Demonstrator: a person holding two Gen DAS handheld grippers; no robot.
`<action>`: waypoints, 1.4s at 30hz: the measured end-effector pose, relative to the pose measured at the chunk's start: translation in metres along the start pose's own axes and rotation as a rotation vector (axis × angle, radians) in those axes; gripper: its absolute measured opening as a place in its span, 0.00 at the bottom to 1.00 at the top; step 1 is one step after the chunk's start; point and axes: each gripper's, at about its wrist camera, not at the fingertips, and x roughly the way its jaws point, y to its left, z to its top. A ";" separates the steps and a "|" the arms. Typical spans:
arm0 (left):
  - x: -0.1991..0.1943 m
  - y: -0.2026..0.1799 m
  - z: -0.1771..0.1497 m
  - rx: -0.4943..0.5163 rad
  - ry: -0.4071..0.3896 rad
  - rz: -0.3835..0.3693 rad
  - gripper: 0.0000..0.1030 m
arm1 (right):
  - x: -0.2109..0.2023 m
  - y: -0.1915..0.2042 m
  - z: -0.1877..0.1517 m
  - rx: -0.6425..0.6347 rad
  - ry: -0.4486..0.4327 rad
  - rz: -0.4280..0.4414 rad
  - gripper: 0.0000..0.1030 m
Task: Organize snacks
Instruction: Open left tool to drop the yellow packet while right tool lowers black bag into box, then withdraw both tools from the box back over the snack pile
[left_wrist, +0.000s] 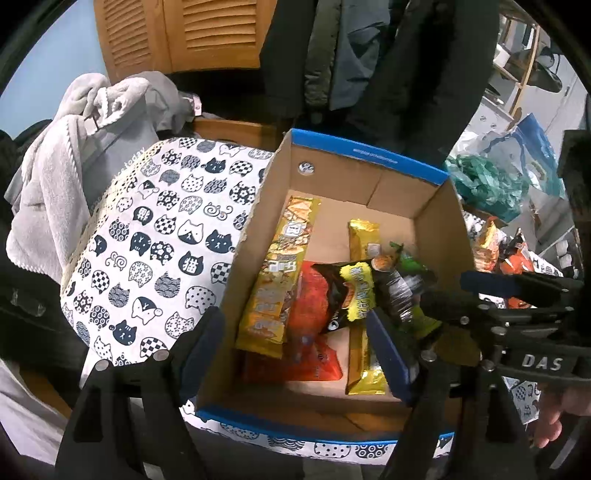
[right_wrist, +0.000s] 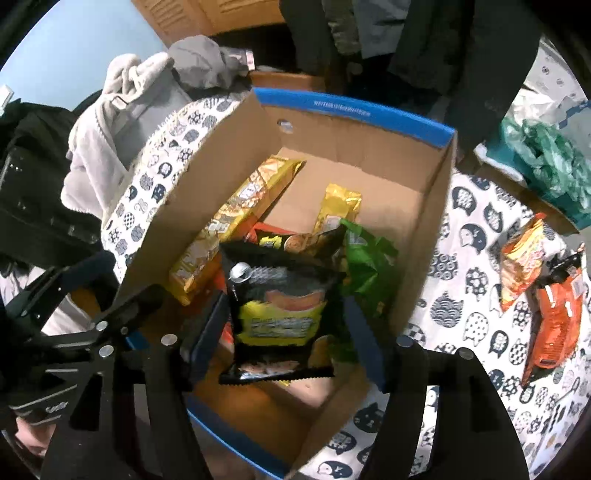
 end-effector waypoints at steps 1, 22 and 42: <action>-0.001 -0.001 0.000 0.003 -0.001 -0.002 0.78 | -0.006 0.000 -0.001 -0.005 -0.013 -0.004 0.68; -0.013 -0.078 -0.004 0.133 0.011 -0.093 0.78 | -0.086 -0.079 -0.051 0.066 -0.126 -0.110 0.71; -0.005 -0.199 -0.039 0.384 0.071 -0.194 0.78 | -0.121 -0.173 -0.124 0.231 -0.128 -0.188 0.71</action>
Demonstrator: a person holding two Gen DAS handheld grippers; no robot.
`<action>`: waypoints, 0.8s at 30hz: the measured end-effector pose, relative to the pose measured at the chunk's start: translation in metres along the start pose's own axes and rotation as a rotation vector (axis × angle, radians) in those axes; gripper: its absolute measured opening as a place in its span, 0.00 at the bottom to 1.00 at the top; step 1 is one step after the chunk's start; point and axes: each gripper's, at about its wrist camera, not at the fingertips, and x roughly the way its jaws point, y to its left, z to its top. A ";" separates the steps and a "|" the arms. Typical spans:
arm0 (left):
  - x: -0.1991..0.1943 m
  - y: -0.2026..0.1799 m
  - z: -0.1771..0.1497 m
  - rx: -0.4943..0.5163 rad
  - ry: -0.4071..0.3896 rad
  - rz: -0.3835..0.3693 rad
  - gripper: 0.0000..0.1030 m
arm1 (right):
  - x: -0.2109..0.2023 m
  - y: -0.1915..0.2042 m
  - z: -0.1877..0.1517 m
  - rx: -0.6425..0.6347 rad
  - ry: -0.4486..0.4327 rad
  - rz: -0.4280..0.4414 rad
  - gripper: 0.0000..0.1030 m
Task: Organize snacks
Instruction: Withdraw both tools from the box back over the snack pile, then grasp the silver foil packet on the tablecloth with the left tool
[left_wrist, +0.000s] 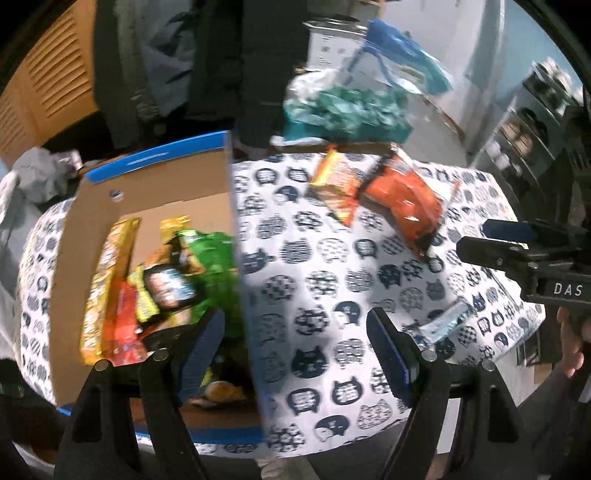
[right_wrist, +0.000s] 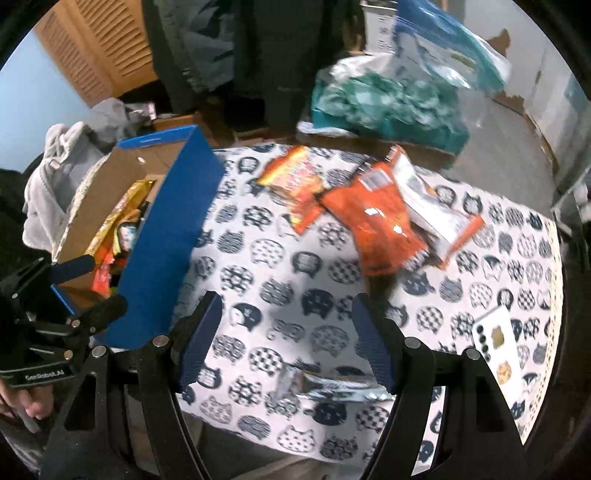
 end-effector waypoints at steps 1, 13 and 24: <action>0.002 -0.006 0.001 0.011 0.003 -0.006 0.78 | -0.001 -0.005 -0.003 0.009 0.000 -0.006 0.71; 0.031 -0.089 -0.001 0.195 0.038 -0.069 0.78 | -0.004 -0.079 -0.046 0.148 0.032 -0.059 0.71; 0.086 -0.148 -0.011 0.354 0.123 -0.116 0.78 | 0.029 -0.128 -0.094 0.241 0.171 -0.087 0.71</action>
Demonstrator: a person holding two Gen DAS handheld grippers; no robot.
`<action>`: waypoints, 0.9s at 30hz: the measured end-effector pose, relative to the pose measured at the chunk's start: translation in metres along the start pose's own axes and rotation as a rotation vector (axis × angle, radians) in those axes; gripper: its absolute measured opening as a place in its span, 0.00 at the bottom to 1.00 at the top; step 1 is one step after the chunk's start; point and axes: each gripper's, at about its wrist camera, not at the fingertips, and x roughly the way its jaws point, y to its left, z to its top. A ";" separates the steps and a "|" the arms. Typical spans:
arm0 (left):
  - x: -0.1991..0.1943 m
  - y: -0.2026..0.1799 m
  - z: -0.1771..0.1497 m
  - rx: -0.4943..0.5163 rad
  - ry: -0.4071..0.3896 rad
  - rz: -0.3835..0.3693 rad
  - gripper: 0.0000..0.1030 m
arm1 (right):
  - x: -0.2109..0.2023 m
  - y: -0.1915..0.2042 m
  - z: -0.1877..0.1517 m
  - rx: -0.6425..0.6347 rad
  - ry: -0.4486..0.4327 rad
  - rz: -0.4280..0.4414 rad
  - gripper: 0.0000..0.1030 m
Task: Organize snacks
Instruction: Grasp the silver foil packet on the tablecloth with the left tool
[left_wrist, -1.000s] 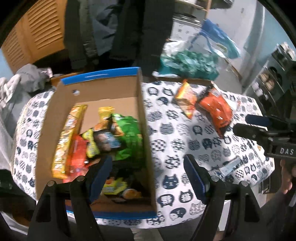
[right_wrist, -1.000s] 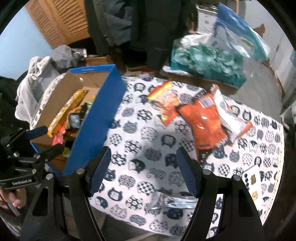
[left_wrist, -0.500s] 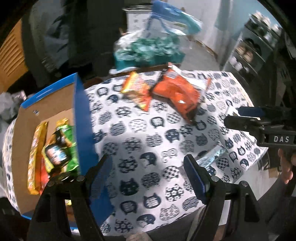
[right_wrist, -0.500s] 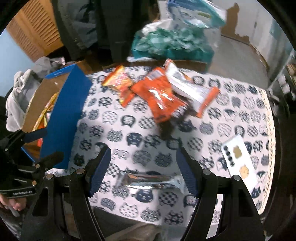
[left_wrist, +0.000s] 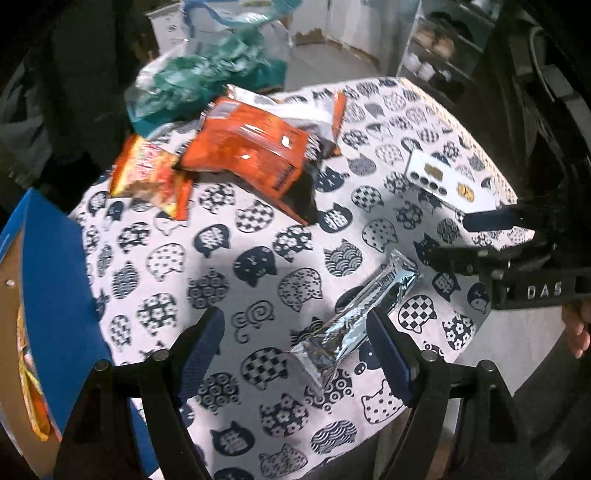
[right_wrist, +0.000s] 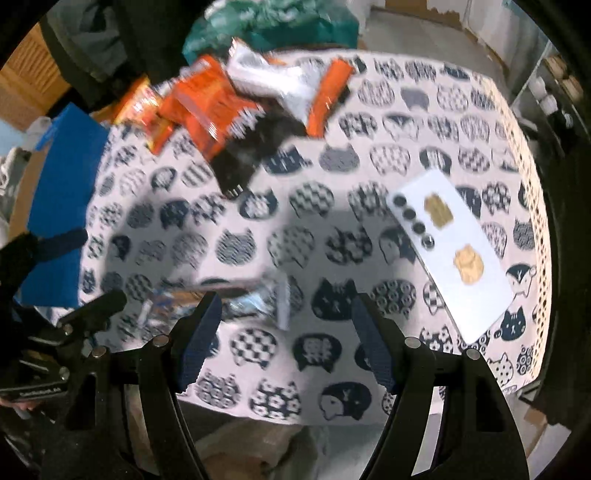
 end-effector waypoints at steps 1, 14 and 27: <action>0.004 -0.001 0.001 0.002 0.007 -0.004 0.78 | 0.004 -0.002 -0.003 -0.001 0.013 -0.002 0.71; 0.039 -0.002 0.006 -0.012 0.063 -0.043 0.78 | 0.053 -0.005 -0.013 -0.010 0.125 -0.051 0.71; 0.063 -0.004 0.013 -0.020 0.099 -0.094 0.78 | 0.066 0.001 0.034 0.041 0.026 -0.072 0.71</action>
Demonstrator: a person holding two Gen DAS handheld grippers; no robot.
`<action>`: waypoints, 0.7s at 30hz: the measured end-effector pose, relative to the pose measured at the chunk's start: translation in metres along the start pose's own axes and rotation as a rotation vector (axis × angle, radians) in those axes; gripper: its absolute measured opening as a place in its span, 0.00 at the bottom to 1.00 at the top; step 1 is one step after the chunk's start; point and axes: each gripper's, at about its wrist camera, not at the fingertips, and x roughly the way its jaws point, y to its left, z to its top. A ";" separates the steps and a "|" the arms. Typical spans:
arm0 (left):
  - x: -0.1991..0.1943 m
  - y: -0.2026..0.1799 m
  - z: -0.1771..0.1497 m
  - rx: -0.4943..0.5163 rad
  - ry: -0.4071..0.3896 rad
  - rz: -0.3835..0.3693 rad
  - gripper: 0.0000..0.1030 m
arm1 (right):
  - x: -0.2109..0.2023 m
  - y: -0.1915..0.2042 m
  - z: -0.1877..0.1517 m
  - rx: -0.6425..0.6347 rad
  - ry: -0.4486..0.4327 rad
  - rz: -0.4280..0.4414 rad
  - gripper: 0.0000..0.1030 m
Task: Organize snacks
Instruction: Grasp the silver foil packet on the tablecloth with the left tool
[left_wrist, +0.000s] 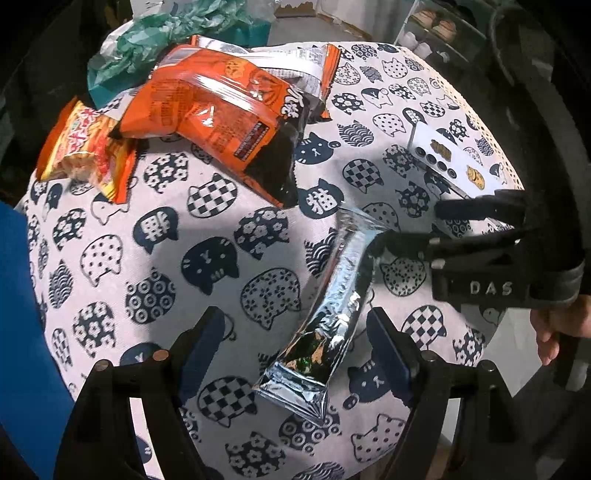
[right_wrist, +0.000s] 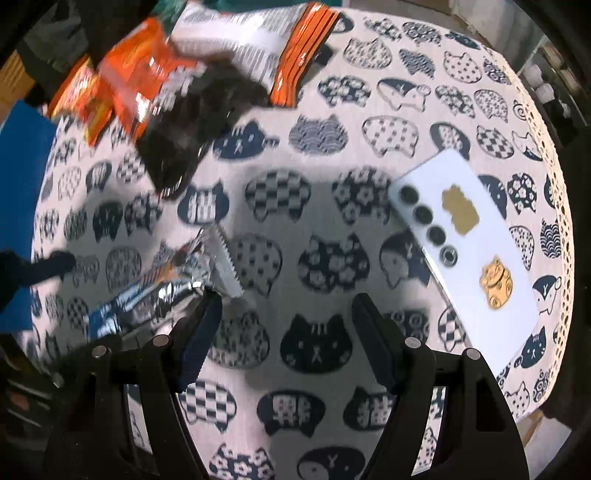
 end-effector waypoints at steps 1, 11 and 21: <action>0.003 -0.001 0.002 0.002 0.003 -0.004 0.78 | -0.002 -0.002 0.003 0.008 -0.006 0.004 0.71; 0.020 -0.011 0.014 0.007 0.007 -0.025 0.78 | -0.019 -0.039 0.017 0.101 -0.043 0.042 0.71; 0.030 -0.020 0.016 0.026 -0.023 -0.003 0.47 | -0.028 -0.066 0.003 0.122 -0.073 0.085 0.71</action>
